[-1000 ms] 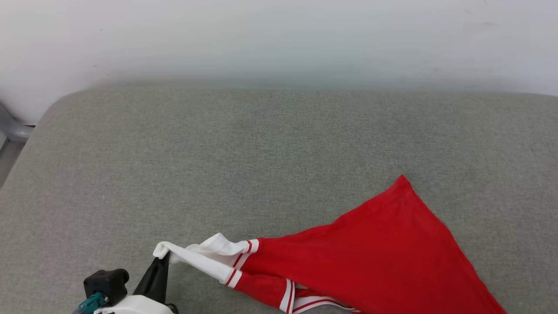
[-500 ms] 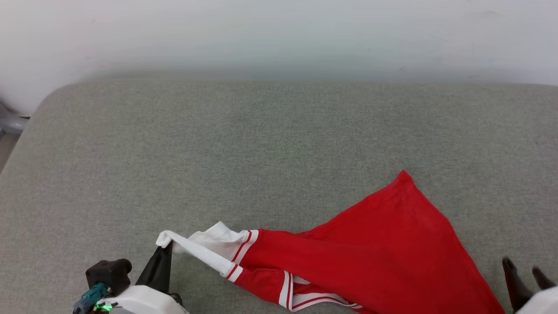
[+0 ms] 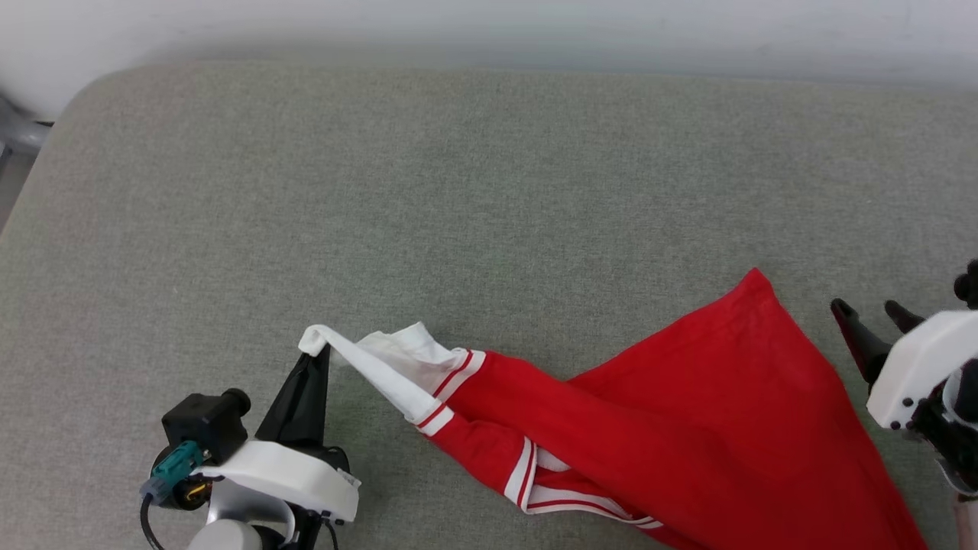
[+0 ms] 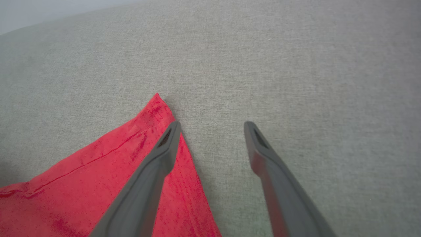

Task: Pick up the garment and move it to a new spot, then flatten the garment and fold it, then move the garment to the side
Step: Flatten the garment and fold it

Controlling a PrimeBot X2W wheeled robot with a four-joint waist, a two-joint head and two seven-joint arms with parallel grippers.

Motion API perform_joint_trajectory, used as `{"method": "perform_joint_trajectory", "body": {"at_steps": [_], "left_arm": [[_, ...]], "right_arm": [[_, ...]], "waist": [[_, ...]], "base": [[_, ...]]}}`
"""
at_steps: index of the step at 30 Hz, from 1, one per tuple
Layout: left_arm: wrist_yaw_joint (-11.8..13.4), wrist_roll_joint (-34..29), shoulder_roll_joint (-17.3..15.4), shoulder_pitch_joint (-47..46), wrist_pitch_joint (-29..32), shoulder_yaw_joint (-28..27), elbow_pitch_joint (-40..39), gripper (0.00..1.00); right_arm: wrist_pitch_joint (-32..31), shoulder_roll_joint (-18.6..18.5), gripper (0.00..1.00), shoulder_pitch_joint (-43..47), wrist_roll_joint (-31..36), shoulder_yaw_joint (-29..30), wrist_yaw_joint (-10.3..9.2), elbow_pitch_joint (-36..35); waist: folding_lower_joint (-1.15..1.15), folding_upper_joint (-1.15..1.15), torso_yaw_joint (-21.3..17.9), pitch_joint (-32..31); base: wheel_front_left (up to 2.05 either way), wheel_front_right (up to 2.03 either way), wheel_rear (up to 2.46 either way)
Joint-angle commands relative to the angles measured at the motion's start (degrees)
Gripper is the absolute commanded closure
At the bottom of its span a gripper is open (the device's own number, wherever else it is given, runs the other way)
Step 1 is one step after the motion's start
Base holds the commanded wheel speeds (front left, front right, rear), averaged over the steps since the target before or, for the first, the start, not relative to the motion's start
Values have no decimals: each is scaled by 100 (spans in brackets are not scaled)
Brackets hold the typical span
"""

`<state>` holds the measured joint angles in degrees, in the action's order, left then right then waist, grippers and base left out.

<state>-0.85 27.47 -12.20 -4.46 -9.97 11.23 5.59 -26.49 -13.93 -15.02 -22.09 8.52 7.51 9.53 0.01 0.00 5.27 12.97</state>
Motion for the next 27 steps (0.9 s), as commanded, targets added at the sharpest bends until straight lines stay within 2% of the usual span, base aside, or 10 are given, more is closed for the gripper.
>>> {"method": "perform_joint_trajectory", "body": {"at_steps": [1, 5, 7, 13, 17, 21, 22, 23, 24, 27], "left_arm": [[-20, -3, 18, -114, -40, 19, -25, 100], [-66, 8, 86, -280, -117, 66, -26, 100], [-103, 10, 113, -379, -147, 88, -17, 100], [-179, 31, 159, -606, -236, 153, 43, 100], [-229, 47, 188, -707, -292, 179, 122, 100], [-250, 74, 193, -722, -326, 174, 227, 100], [-242, 79, 191, -723, -334, 174, 245, 100], [-245, 85, 184, -720, -340, 168, 264, 100], [-245, 89, 175, -713, -346, 164, 283, 100], [-232, 102, 133, -717, -354, 135, 324, 100]], "right_arm": [[-291, -86, 0, -168, -83, -125, -4, 58], [-1485, -439, 0, -703, -227, -565, -4, 59], [-1886, -549, 0, -951, -239, -785, -3, -1], [-2427, -788, 0, -1486, -210, -1446, -3, 249], [-2470, -777, 0, -1576, -297, -1767, -3, 695], [-2954, -709, 0, -1363, -487, -2050, -2, 1244], [-3075, -697, 52, -1332, -539, -2074, -1, 1326], [-3160, -678, 89, -1325, -605, -2087, -1, 1371], [-3213, -687, 100, -1333, -608, -2092, -1, 1392], [-3220, -743, 100, -1457, -599, -2070, -2, 1323]], "waist": [[-1, 0, 108, 163], [-1, 0, 244, 392], [-1, 0, 310, 512], [-1, 0, 469, 856], [-1, 0, 543, 1003], [-1, 0, 573, 1019], [-1, 0, 575, 1013], [-1, 0, 574, 1006], [-1, 0, 568, 985], [-1, 0, 538, 903]], "base": [[0, 0, 0], [0, 0, 0], [0, 0, 0], [0, 0, 0], [0, 0, 0], [0, 0, 0], [0, 0, 0], [0, 0, 0], [0, 0, 0], [0, 0, 0]]}}
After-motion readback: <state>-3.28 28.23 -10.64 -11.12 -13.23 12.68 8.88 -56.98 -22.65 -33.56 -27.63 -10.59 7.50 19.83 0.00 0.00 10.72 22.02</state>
